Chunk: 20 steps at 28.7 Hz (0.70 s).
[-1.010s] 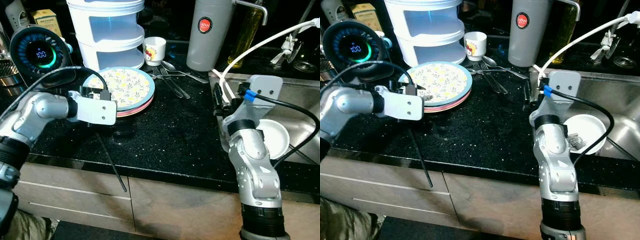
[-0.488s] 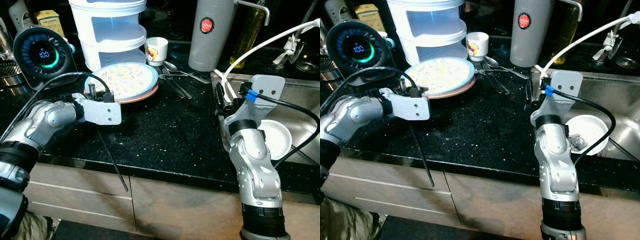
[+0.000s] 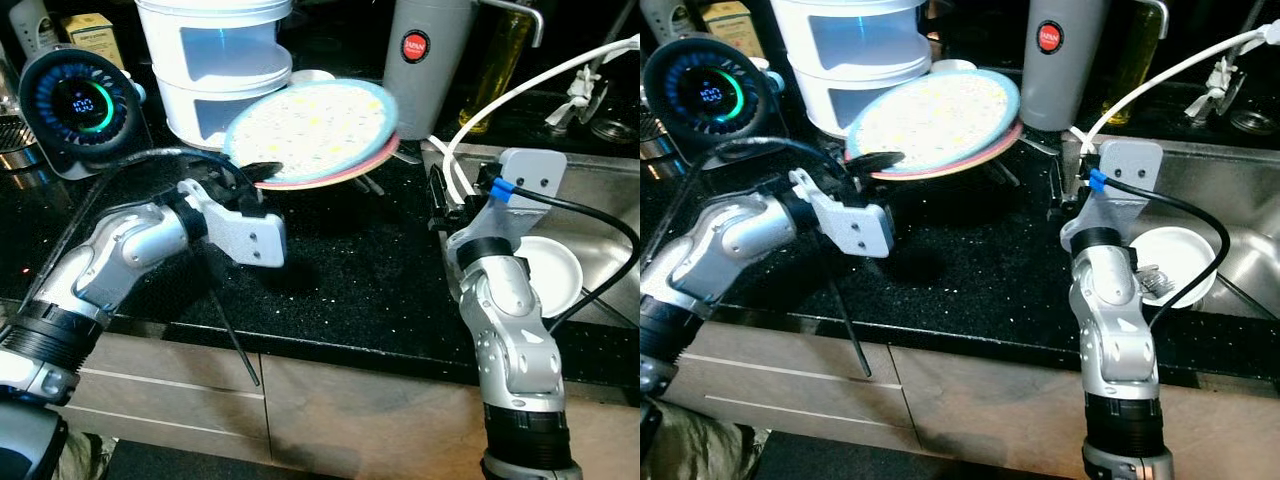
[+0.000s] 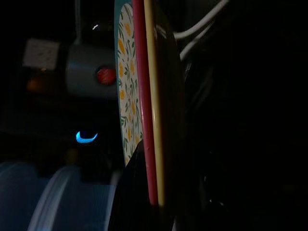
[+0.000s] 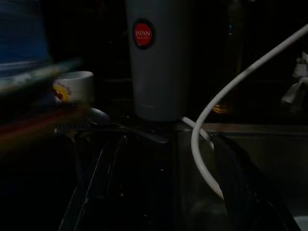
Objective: Kitchen organization
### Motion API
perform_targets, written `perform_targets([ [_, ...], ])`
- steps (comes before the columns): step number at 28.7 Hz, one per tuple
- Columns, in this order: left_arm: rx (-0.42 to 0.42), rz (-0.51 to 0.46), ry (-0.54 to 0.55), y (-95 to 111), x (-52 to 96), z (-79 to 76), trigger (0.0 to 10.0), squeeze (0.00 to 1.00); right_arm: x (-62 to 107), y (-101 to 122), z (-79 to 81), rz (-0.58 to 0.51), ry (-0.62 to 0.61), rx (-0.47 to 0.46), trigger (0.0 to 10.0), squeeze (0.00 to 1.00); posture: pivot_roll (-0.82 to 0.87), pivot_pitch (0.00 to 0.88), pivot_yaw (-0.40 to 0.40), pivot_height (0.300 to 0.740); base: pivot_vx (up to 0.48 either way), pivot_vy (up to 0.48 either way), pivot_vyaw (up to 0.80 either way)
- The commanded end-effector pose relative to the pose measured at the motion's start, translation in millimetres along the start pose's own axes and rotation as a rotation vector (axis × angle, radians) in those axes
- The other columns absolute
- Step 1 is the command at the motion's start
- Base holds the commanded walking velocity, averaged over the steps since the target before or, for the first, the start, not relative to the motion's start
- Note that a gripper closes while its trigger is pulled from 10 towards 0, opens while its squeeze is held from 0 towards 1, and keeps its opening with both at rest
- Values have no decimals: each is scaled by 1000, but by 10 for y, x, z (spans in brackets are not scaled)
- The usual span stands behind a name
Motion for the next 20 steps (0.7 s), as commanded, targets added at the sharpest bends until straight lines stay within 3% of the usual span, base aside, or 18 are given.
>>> perform_targets([
  [1,-24,-64,1,131,-77,-4,10000,0,-33,56,-72,-26,-22,15,10000,0,80,72,-12,740,0,0,0],
  [2,-25,-68,-6,138,-94,-20,10000,0,-45,81,-135,-33,-42,29,10000,0,80,72,-12,740,0,0,0],
  [3,-41,-80,-23,150,-138,-55,10000,0,-63,133,-334,-43,-112,86,10000,0,80,72,-12,740,0,0,0],
  [4,-41,-80,-23,150,-138,-55,10000,0,-63,133,-334,-43,-112,86,10000,0,80,72,-12,740,0,0,0],
  [5,-39,-87,-22,161,-165,-59,10000,0,-70,151,-446,-40,-149,121,10000,0,68,73,-13,740,0,0,0],
  [6,-50,-108,-25,202,-239,-62,10000,0,-70,184,-668,-32,-203,173,10000,0,68,73,-13,740,0,0,0],
  [8,-53,-125,-26,244,-310,-61,10000,0,-51,179,-842,-1,-232,233,10000,0,59,76,-11,740,0,0,0],
  [9,-53,-125,-26,244,-310,-61,10000,0,-51,179,-842,-1,-232,233,10000,0,59,76,-11,740,0,0,0],
  [10,-56,-153,-49,304,-430,-105,10000,0,-7,216,-1023,8,-277,281,10000,0,56,82,-10,740,0,0,0],
  [12,-78,-190,-83,379,-513,-166,10000,0,19,264,-1117,5,-299,303,10000,0,46,86,-6,740,0,0,0],
  [16,-60,-268,-111,581,-655,-236,10000,0,40,301,-1151,21,-270,354,10000,0,35,88,5,740,0,0,0],
  [20,-55,-314,-172,694,-703,-381,10000,0,75,304,-1250,36,-295,388,10000,0,30,88,12,740,0,0,0],
])
Point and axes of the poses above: a point about 5 cm out from each wrist's last joint towards the gripper, its own x axis pointing back from the gripper into the wrist, its own y axis along the axis of the wrist's last joint, z = x × y, the point moved 5 cm from there along -x, pointing out of the wrist towards the gripper, and after that the axes turned 6 degrees about -x, right-handed, at the moved point
